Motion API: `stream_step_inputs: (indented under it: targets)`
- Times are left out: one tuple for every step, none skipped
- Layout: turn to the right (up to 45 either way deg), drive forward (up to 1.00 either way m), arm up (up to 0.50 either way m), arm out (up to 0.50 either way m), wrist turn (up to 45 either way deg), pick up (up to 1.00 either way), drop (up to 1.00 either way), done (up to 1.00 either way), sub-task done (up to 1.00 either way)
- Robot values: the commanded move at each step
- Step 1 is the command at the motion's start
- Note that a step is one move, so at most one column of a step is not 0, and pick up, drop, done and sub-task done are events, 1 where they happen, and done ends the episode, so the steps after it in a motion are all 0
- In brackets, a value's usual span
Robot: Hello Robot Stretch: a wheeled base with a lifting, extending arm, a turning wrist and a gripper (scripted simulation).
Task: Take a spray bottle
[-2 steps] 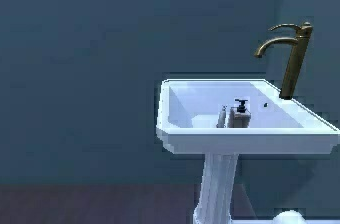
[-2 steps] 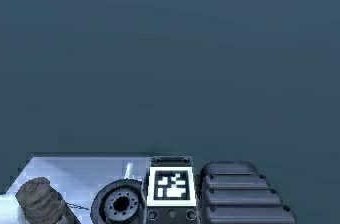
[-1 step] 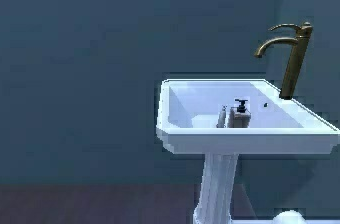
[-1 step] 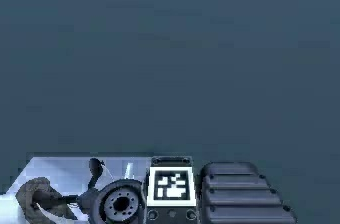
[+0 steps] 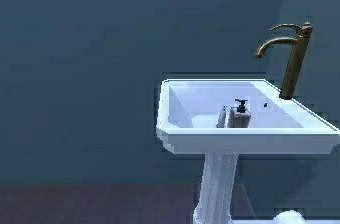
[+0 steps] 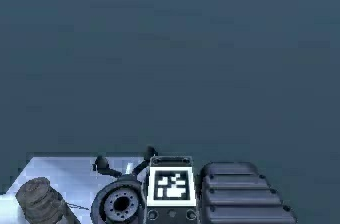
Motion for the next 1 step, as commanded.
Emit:
stream_step_inputs:
  targets:
    - [0.0,0.0,-0.3,0.0,0.0,0.0,0.0,0.0,0.0]
